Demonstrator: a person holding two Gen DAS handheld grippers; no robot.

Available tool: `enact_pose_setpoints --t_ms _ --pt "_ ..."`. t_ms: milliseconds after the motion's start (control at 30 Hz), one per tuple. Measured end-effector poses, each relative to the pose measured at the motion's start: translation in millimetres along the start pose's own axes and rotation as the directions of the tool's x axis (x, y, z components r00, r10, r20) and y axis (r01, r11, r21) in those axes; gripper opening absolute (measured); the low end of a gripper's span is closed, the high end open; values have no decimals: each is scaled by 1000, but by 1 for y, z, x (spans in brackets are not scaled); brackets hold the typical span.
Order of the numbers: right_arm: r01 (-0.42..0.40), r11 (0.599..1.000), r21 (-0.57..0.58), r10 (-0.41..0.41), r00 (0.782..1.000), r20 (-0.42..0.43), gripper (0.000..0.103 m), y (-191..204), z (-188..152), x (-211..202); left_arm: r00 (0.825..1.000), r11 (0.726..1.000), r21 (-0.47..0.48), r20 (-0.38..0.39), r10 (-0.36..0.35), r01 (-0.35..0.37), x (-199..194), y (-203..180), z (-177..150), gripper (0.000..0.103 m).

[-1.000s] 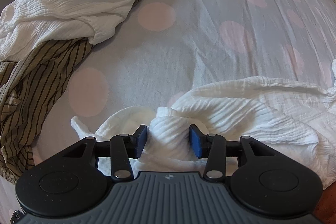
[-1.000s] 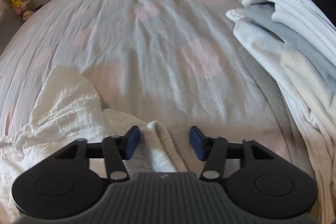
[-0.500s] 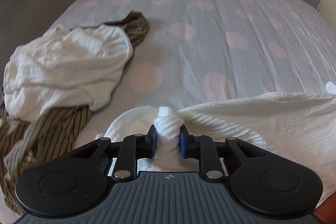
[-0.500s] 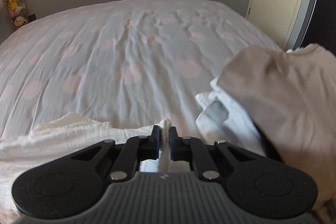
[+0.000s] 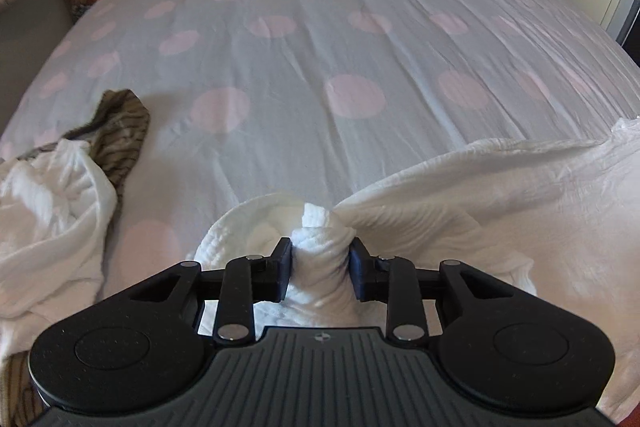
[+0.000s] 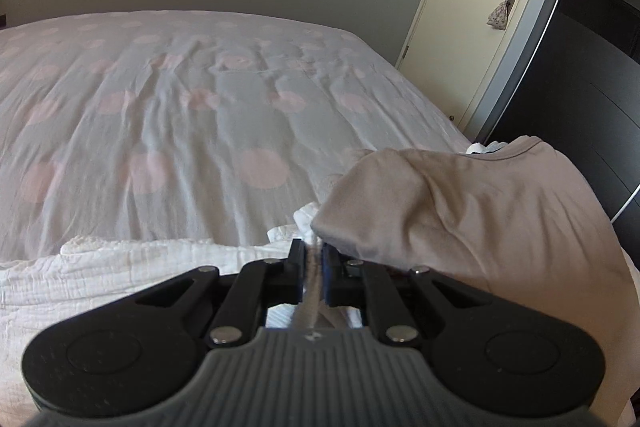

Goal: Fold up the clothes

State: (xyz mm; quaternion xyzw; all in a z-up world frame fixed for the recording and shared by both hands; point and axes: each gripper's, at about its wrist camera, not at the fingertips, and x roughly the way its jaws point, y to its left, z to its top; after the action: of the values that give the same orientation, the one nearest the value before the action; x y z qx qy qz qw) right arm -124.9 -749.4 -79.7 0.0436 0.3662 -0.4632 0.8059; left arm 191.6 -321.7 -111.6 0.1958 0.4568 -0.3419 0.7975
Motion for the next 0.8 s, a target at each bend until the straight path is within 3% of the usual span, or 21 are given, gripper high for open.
enact_pose_setpoints --t_ms 100,367,500,633,800 --pt "-6 1000 -23 5 1000 -8 10 5 -7 2 1000 1000 -2 11 22 -22 -4 7 -11 49" --pt "-20 1000 -24 19 999 -32 10 4 -21 3 998 999 -7 49 36 -36 -41 44 -35 54" --pt "-15 999 -38 14 999 -42 10 7 -23 4 996 998 -52 77 46 -42 -50 67 -28 54" --pt "-15 998 -54 12 999 -52 11 13 -23 8 995 997 -23 74 70 -69 -35 76 -3 54" --pt "-21 998 -55 17 998 -66 11 16 -25 12 999 997 55 -26 48 -46 16 68 20 53"
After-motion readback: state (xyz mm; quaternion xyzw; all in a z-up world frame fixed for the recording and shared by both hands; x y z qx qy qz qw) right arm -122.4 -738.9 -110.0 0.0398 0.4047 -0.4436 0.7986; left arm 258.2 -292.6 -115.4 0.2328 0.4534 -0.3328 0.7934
